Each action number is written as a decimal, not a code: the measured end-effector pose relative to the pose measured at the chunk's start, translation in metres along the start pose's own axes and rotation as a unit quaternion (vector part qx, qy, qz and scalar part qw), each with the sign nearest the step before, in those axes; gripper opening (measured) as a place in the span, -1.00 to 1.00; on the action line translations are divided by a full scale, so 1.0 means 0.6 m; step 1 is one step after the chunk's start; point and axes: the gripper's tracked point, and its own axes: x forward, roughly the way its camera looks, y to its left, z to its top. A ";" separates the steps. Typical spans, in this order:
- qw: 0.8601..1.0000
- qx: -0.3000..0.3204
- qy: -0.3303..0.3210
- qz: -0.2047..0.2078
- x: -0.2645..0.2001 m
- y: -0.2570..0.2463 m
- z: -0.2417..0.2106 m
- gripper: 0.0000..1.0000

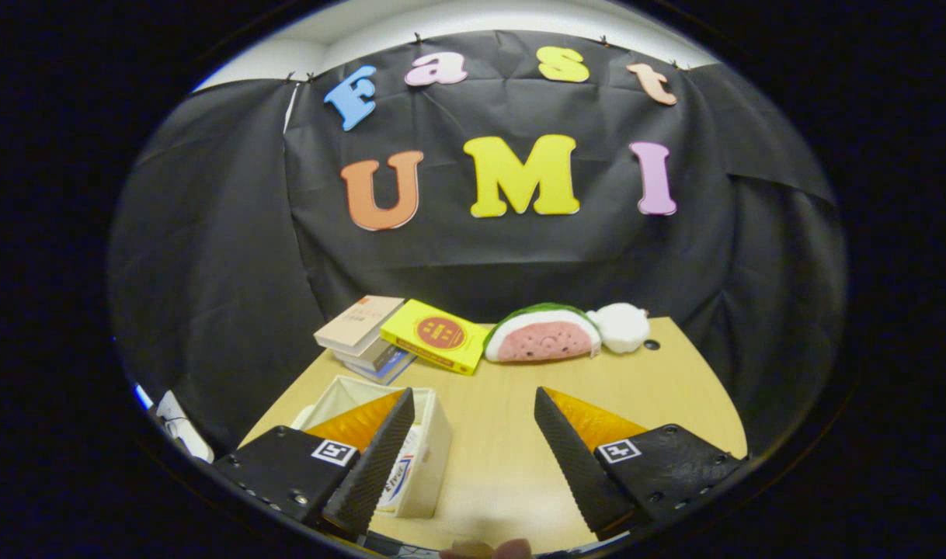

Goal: Open the storage box then place both shoes into the box .Put the left shoe in first, then the right shoe, with the right side of both shoes facing outward in a uniform manner.

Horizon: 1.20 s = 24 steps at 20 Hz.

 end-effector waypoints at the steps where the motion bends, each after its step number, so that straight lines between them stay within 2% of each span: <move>1: 1.000 0.001 -0.016 -0.013 -0.015 -0.029 0.014 0.93; 8: 0.991 0.022 -0.096 -0.091 -0.104 -0.206 0.072 0.93; 13: 0.981 0.031 -0.146 -0.127 -0.148 -0.281 0.088 0.92; 17: 0.976 0.027 -0.165 -0.141 -0.157 -0.307 0.081 0.93; 24: 0.973 0.040 -0.182 -0.133 -0.165 -0.303 0.092 0.92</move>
